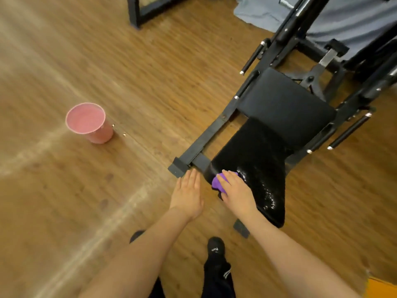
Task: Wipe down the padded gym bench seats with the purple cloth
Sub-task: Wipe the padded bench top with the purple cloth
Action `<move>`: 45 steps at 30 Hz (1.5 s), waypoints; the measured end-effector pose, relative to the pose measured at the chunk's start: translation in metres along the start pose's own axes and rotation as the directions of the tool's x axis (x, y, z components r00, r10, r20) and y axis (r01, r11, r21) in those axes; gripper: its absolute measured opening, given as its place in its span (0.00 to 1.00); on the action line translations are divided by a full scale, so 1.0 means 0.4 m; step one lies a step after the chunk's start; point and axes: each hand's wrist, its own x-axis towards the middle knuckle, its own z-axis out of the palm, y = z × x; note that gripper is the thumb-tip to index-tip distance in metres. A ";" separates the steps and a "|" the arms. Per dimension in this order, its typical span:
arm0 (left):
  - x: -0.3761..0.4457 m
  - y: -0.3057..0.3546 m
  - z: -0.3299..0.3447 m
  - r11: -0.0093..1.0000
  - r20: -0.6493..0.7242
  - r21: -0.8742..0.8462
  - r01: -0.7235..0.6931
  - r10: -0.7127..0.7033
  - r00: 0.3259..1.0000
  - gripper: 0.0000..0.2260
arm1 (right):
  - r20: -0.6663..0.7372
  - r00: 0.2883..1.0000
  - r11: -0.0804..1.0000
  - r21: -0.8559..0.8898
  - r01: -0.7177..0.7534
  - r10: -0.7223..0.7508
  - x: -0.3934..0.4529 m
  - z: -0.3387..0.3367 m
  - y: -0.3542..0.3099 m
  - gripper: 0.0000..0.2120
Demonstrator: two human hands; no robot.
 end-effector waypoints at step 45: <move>0.086 0.848 0.290 0.032 0.179 -0.851 0.524 -0.920 0.348 0.31 | 0.577 0.032 0.001 -0.054 0.999 -0.816 0.089 -0.137 0.217 0.16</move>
